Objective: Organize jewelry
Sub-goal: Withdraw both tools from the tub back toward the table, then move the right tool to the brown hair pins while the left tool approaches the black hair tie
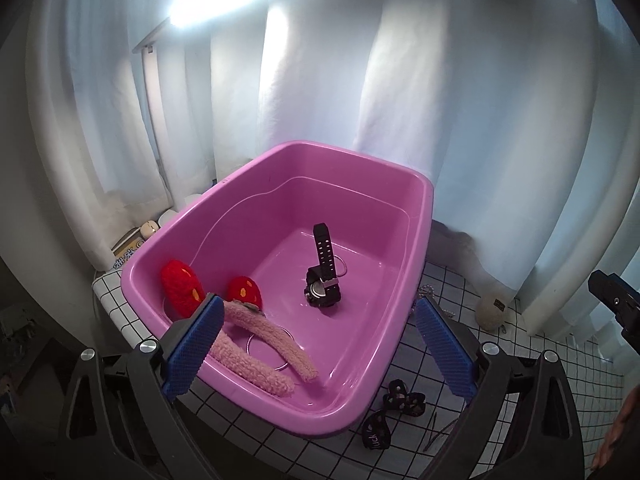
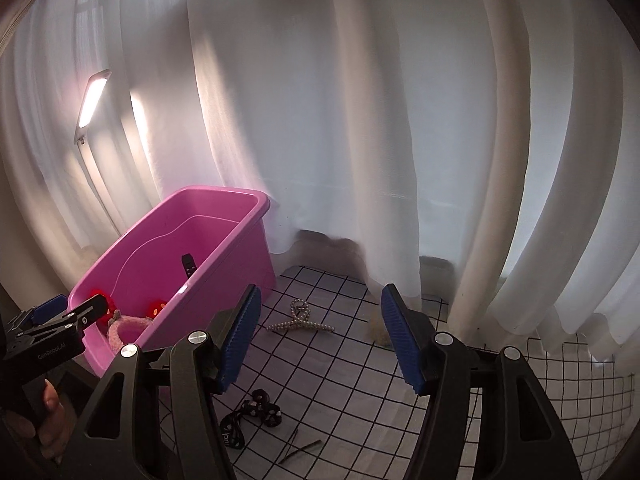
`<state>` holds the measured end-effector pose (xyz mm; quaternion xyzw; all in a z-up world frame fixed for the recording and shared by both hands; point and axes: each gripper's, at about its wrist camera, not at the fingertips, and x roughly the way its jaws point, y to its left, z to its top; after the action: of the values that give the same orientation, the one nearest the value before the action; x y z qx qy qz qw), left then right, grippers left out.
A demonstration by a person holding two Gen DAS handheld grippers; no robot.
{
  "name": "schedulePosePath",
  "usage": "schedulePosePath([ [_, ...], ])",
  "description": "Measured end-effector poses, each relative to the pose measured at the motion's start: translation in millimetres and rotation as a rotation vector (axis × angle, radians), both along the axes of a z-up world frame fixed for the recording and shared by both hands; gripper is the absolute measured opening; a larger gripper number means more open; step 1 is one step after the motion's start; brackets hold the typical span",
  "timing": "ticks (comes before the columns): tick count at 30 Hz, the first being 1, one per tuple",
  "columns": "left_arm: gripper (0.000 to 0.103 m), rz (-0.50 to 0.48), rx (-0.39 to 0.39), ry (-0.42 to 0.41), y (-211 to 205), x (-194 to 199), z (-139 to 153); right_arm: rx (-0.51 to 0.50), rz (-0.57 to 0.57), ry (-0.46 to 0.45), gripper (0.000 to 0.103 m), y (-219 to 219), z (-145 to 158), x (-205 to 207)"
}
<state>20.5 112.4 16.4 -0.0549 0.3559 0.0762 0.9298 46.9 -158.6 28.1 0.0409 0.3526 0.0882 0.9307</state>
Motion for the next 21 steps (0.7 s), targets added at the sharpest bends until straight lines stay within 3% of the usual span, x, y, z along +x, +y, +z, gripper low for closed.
schedulePosePath([
  [7,0.094,-0.064,-0.009,-0.006,-31,-17,-5,0.025,-0.052,0.078,0.06,-34,-28,-25],
  [21,0.094,-0.171,0.003,0.09,-70,-57,-60,0.065,0.05,0.275,0.06,-9,-117,-47],
])
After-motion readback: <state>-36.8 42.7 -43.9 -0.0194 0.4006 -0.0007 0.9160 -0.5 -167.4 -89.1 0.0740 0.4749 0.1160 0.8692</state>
